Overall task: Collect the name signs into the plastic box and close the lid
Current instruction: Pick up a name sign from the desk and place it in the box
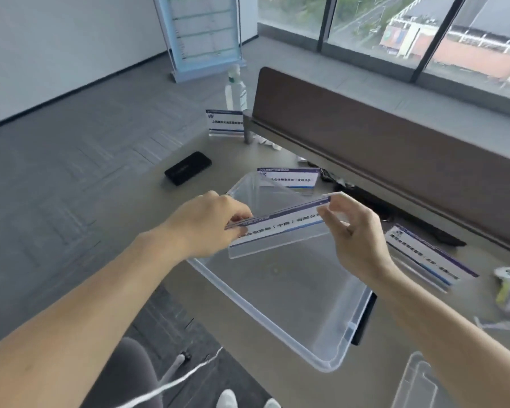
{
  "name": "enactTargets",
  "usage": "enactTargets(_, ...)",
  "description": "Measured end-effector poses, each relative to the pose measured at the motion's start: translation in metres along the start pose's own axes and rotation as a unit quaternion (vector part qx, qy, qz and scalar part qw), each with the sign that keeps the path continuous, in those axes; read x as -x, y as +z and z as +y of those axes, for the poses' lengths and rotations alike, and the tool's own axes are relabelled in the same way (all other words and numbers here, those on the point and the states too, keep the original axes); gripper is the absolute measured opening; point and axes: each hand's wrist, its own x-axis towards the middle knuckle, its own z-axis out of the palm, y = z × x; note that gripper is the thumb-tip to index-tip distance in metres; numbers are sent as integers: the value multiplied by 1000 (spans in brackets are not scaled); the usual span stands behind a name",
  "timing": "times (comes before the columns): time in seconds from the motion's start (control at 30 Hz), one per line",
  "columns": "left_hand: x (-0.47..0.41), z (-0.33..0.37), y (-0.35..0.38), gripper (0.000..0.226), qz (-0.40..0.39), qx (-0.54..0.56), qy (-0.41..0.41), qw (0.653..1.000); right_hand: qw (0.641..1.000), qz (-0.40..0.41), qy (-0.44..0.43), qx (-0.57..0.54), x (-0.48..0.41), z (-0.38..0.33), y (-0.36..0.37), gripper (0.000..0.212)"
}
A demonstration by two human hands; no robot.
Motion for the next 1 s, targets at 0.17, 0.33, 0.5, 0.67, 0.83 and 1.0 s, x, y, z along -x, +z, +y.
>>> enactTargets(0.17,-19,-31,46,17,18,-29,-62,998,996,-50,76,-17,-31,31,62,18)
enactTargets(0.33,-40,-62,96,27,24,-23,-155,987,956,-77,275,-57,-40,53,141,57)
enactTargets(0.5,-59,-78,114,10,-25,-40,-200,979,838,-117,474,-242,-44,40,209,66)
enactTargets(0.67,-70,-84,127,25,-71,-71,-206,973,773,-90,534,-330,-54,40,242,30)
enactTargets(0.83,-75,-90,138,32,-103,-105,-192,970,757,-70,558,-333,-59,52,264,41)
enactTargets(1.0,-81,-92,142,33,-108,-105,-188,971,771,-53,546,-324,-59,60,281,72)
